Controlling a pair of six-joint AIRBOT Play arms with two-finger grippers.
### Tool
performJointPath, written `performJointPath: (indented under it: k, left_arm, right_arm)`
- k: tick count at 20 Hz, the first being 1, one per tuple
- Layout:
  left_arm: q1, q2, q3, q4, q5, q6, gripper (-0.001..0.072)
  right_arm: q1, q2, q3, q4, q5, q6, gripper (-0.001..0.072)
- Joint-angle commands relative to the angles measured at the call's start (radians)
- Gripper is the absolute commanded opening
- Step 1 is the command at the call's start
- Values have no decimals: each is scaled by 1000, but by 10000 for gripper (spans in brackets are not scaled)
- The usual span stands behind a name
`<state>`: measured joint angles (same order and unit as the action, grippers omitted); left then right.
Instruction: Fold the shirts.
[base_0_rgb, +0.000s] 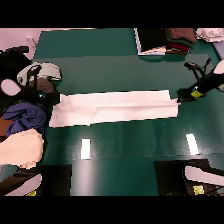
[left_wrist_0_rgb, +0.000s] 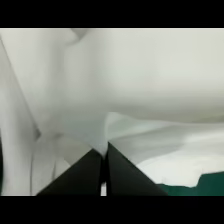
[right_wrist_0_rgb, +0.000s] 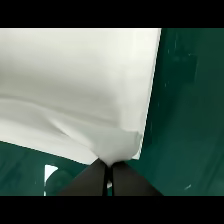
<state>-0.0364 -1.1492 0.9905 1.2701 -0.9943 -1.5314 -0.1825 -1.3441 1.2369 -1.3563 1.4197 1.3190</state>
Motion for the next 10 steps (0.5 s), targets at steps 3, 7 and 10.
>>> performJointPath:
  k: [3,7,10]
  left_arm:
    - [1,-153,105,-14,73,6,185]
    - [1,-152,158,-31,29,-6,448]
    - [1,-150,191,-65,8,-2,44]
  right_arm:
    - [0,-189,185,145,-27,-1,131]
    - [-45,-226,224,230,-48,-56,389]
    - [-135,-225,167,267,-20,-101,478]
